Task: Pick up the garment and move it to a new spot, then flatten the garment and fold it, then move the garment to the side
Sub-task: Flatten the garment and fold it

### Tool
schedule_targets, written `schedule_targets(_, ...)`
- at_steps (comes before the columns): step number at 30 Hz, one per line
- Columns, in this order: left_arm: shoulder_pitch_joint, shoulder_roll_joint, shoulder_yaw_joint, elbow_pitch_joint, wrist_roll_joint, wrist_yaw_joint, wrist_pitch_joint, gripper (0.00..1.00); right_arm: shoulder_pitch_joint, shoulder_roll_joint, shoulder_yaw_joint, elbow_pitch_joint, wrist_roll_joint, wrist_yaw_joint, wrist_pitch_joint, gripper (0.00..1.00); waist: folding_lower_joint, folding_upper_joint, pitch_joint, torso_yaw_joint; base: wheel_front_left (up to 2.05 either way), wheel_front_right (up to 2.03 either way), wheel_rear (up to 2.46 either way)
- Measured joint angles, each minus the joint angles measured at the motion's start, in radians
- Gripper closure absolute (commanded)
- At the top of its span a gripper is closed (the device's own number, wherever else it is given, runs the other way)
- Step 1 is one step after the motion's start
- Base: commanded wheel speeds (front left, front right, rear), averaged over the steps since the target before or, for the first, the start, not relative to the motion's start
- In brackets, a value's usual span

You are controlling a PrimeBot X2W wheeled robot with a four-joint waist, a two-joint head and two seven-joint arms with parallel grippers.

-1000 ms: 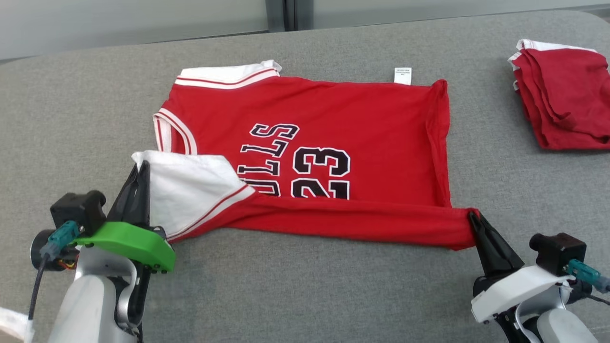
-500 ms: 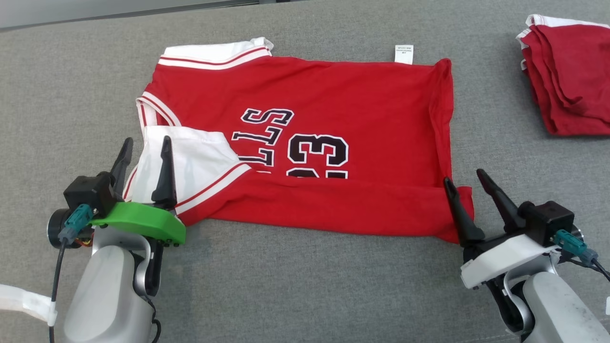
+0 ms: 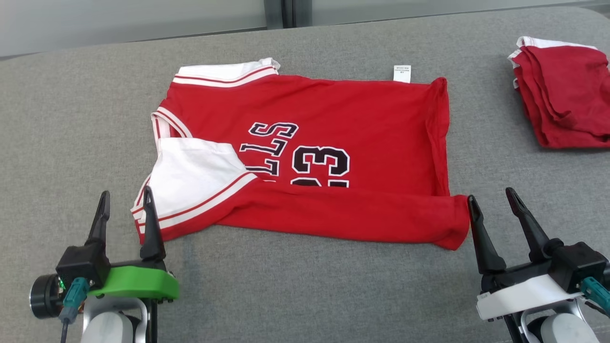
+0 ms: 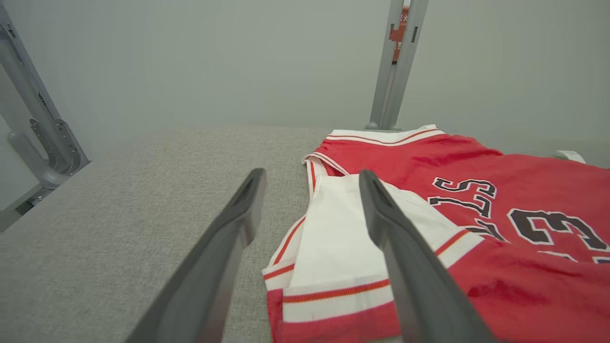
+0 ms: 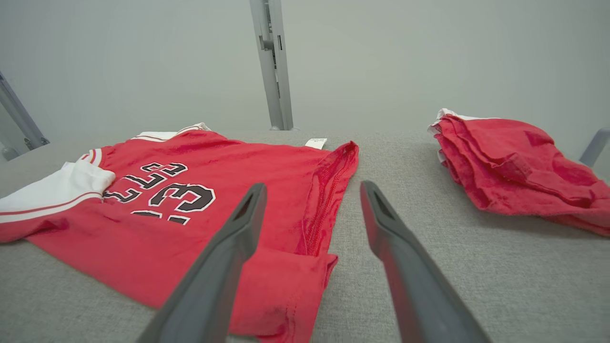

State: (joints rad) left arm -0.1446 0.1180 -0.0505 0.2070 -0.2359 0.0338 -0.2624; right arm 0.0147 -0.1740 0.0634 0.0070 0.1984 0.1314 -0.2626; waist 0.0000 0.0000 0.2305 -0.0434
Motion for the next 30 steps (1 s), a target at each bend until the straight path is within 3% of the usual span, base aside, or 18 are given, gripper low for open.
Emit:
schedule_targets(10, 0.057, -0.011, -0.016, -0.027, 0.0, 0.024, 0.016, 0.0, 0.034, 0.021, -0.004, 0.005, -0.005, 0.0, 0.0, 0.0, 0.0, 0.0, -0.022, 0.002, 0.0, 0.0, 0.0)
schedule_targets(18, 0.04, -0.011, -0.025, 0.137, -0.057, -0.023, 0.085, 0.0, 0.028, 0.023, 0.028, 0.174, 0.037, 0.0, 0.006, 0.0, 0.0, 0.0, 0.007, 0.01, 0.0, 0.0, 0.0)
schedule_targets(24, -0.048, -0.015, 0.02, 0.242, -0.167, -0.081, 0.118, 0.0, -0.083, 0.033, 0.07, 0.309, 0.102, 0.0, 0.027, 0.0, 0.0001, 0.0, 0.049, 0.009, 0.0, 0.0, 0.0)
schedule_targets(30, -0.123, -0.006, 0.005, 0.315, -0.216, -0.126, 0.178, 0.0, -0.166, 0.019, 0.127, 0.397, 0.146, 0.0, 0.059, 0.0, 0.0, 0.0, 0.079, 0.006, 0.0, 0.0, 0.0)
